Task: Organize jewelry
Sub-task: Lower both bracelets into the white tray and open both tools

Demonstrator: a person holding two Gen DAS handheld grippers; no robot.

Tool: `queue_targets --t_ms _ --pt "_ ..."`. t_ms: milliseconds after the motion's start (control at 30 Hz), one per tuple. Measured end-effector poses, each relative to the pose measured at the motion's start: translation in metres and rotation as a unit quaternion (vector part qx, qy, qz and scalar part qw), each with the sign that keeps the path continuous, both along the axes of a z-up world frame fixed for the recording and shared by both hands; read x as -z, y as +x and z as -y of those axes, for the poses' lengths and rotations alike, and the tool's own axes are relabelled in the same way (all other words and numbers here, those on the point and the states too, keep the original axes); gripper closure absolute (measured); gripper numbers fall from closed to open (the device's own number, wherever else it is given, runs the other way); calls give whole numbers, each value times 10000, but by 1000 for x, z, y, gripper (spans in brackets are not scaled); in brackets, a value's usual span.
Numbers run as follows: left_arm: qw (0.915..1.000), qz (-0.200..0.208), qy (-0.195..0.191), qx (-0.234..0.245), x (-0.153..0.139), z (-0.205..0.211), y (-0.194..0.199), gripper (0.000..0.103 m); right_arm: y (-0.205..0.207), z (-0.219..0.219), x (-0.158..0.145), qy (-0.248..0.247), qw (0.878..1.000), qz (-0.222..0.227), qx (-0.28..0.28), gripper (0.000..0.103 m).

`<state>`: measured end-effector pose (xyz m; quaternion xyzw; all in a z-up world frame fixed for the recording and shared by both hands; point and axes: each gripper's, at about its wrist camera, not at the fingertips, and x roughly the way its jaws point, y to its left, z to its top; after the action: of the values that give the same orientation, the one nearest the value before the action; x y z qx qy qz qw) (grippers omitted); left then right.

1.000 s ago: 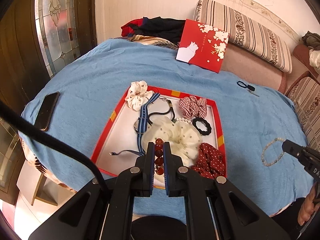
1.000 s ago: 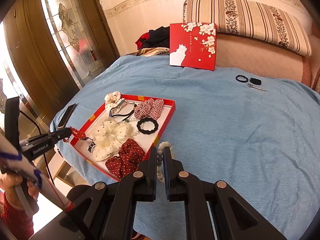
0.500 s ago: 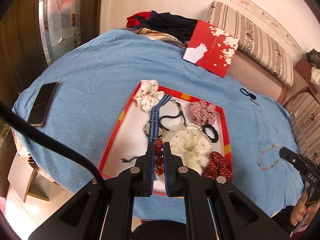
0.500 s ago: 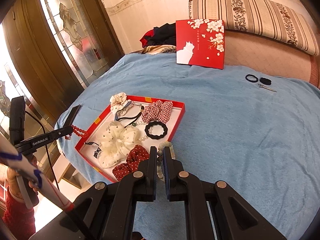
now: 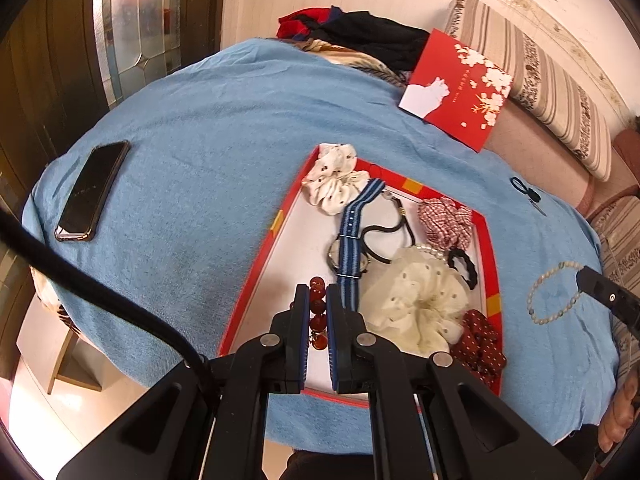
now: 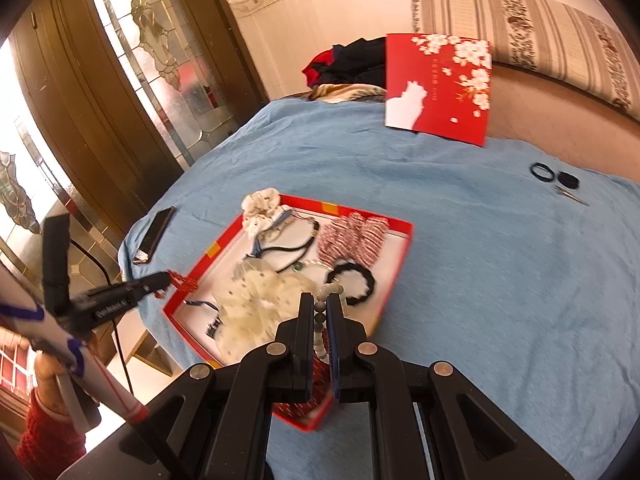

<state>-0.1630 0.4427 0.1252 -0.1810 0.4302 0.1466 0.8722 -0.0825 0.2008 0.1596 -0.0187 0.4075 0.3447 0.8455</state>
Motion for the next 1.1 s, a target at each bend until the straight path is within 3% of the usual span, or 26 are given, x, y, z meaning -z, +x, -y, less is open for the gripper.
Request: queue_targets --t_ms 267,467,800,1100 --pt "9997 -55 -214 -62 17 -11 8 96 14 -69 -6 -90 9987 66 -492 96" --pt "9997 -204 -21 -106 25 -16 12 96 26 -133 0 -97 9960 -140 -873 96" --pt "9995 -155 -209 -158 31 -28 12 96 57 -210 40 -133 9922 -762 -974 96" --pt "9994 -277 -71 -169 42 -26 18 96 82 -229 79 -190 9874 -1342 -822 96"
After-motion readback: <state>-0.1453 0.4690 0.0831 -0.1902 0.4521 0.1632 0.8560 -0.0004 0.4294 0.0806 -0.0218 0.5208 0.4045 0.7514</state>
